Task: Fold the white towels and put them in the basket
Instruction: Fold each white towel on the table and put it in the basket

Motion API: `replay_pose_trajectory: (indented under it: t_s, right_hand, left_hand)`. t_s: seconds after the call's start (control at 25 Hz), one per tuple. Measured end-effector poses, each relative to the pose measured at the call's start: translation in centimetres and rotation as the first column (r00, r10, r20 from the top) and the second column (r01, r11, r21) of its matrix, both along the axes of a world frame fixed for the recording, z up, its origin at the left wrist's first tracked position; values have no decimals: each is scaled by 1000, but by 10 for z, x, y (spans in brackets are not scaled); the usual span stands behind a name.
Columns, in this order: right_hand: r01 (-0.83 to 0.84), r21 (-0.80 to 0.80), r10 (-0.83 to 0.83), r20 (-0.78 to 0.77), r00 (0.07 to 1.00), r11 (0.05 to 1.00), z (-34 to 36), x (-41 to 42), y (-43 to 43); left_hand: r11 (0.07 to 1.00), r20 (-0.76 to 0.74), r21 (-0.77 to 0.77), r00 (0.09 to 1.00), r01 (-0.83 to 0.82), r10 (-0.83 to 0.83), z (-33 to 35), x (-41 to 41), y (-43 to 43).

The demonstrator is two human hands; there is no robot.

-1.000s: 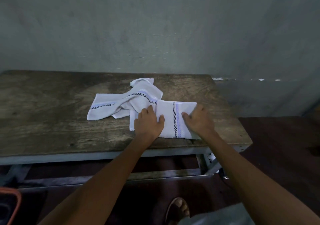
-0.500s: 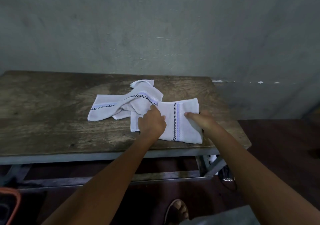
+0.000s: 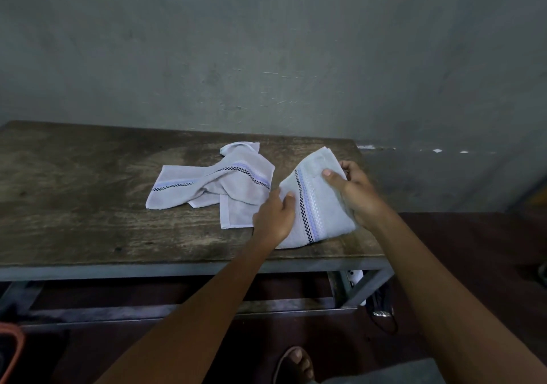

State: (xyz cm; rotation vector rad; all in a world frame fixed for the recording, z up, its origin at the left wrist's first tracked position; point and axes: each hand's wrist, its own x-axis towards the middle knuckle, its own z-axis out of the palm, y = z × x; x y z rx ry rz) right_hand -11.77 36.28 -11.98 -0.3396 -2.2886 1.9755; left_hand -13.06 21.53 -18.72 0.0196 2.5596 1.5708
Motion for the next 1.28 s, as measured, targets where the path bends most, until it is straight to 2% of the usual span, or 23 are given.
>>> replay_pose_trajectory:
  t_s: [0.12,0.2,0.48,0.76,0.88,1.04,1.16,1.28]
  right_hand:
    - [-4,-44,3,-23,1000,999,3,-3,7]
    - [10,-81,-12,-26,1000,997,2,-4,11]
    - [64,-133,-63,13,998,989,6,-5,6]
    - [66,-57,-79,-264,961,996,66,9,-80]
    - [-13,-107,-23,-336,942,994,85,26,-145]
    - [-273,-175,196,-362,911,946,115,71,-266]
    - [-420,-186,336,-360,870,888,123,107,-353]
    - [-542,-148,488,-290,823,827,111,130,-426]
  left_hand:
    - [949,38,309,998,-57,48,0,-3,5]
    - [901,36,419,994,-109,104,-3,-4,4]
    - [845,-78,512,970,-158,228,22,-5,-11]
    - [801,-308,576,865,-164,398,108,23,-96]
    - [796,-368,567,799,-212,476,149,58,-162]
    - [726,-394,604,668,-329,631,190,136,-276]
    - [652,-345,635,603,-415,719,198,200,-349]
    - [523,-218,664,531,-534,819,183,245,-407]
